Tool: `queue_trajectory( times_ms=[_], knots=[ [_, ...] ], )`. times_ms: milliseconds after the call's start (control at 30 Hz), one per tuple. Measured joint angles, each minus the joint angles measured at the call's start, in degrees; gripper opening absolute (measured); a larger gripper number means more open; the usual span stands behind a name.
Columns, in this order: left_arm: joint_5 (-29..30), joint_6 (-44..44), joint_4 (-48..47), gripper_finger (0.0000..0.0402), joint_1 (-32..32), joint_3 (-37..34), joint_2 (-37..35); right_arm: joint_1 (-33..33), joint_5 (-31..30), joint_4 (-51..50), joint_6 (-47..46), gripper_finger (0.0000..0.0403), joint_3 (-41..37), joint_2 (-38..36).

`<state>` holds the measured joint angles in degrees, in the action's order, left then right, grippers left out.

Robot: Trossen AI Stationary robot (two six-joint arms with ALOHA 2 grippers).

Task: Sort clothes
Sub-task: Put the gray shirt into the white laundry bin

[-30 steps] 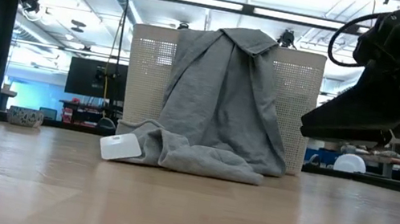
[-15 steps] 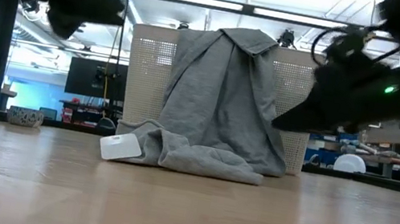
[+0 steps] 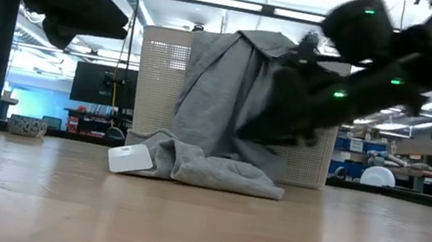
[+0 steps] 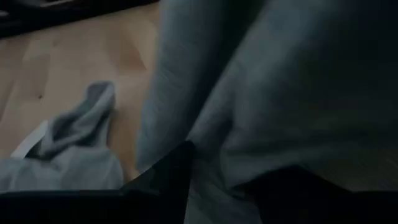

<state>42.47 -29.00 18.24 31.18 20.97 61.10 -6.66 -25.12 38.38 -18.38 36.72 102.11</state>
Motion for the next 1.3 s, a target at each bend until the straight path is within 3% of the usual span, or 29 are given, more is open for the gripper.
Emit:
queue_trajectory(
  times_ms=[200, 400, 900, 1300],
  knots=[
    [0.2, 0.1, 0.0, 0.0131, 0.0, 0.0, 0.0, 0.1, 0.4, -0.1, 6.8, 0.0126, 13.3, 9.9],
    [0.2, 0.0, -0.1, 0.0131, 0.0, 0.0, 0.0, -0.4, 1.8, -3.3, 16.6, 0.0015, 25.2, 13.0],
    [0.0, 0.1, -0.4, 0.0131, 0.1, 0.0, 0.0, 2.7, -1.3, -27.3, 41.9, 0.0003, 48.3, -5.4],
    [0.2, 0.2, -0.5, 0.0131, 0.0, 0.0, 0.0, 14.7, -2.4, -36.6, 49.9, 0.0001, 66.3, -6.7]
  ],
)
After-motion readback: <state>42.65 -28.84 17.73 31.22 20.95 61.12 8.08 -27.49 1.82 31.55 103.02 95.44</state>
